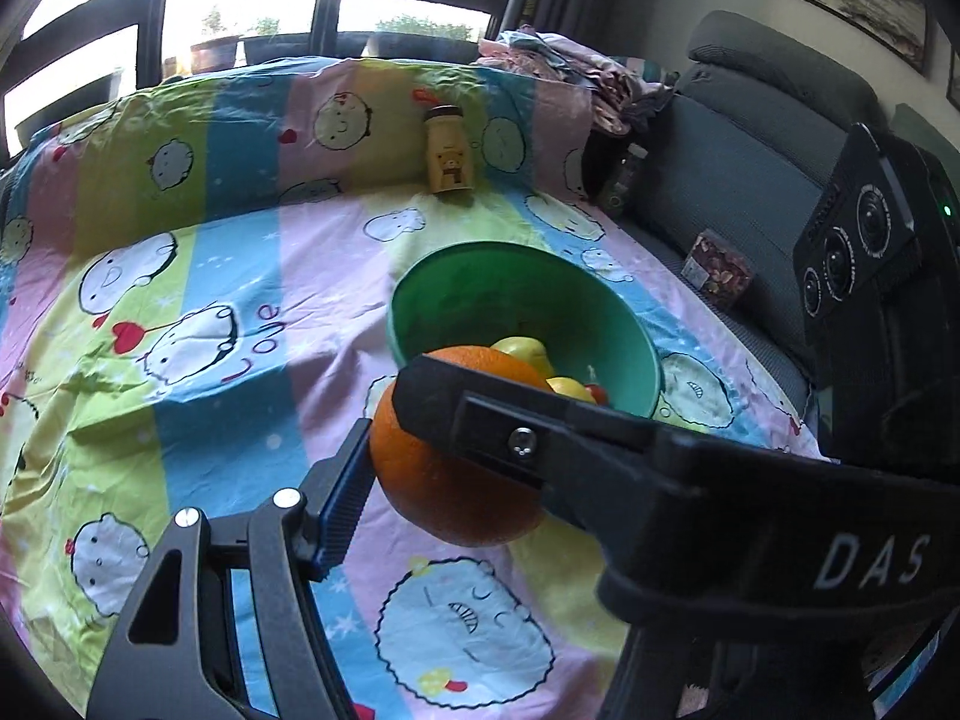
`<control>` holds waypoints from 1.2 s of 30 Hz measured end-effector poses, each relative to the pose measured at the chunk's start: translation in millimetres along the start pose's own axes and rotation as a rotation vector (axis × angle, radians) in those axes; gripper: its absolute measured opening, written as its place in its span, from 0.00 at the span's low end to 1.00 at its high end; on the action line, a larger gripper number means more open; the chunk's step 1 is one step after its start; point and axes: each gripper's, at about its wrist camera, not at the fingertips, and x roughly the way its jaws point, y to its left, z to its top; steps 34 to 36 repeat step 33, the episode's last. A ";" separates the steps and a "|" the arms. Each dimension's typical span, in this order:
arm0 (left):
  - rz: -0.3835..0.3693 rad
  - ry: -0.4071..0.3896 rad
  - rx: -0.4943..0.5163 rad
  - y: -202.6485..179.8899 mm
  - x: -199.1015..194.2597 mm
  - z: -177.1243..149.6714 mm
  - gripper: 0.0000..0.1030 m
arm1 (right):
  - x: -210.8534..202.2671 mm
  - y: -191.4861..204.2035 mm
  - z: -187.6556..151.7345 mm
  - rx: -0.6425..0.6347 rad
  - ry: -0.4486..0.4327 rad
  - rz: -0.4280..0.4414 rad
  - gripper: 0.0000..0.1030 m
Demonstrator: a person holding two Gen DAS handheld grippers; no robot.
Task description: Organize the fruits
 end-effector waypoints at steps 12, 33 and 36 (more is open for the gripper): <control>-0.128 0.098 0.044 -35.1 79.8 26.2 0.63 | -21.9 -69.5 25.6 0.181 -0.116 -0.158 0.67; 0.003 0.022 -0.011 -17.7 38.7 25.7 0.92 | -56.2 -64.1 19.0 0.139 -0.280 -0.418 0.70; 0.003 0.022 -0.011 -17.7 38.7 25.7 0.92 | -56.2 -64.1 19.0 0.139 -0.280 -0.418 0.70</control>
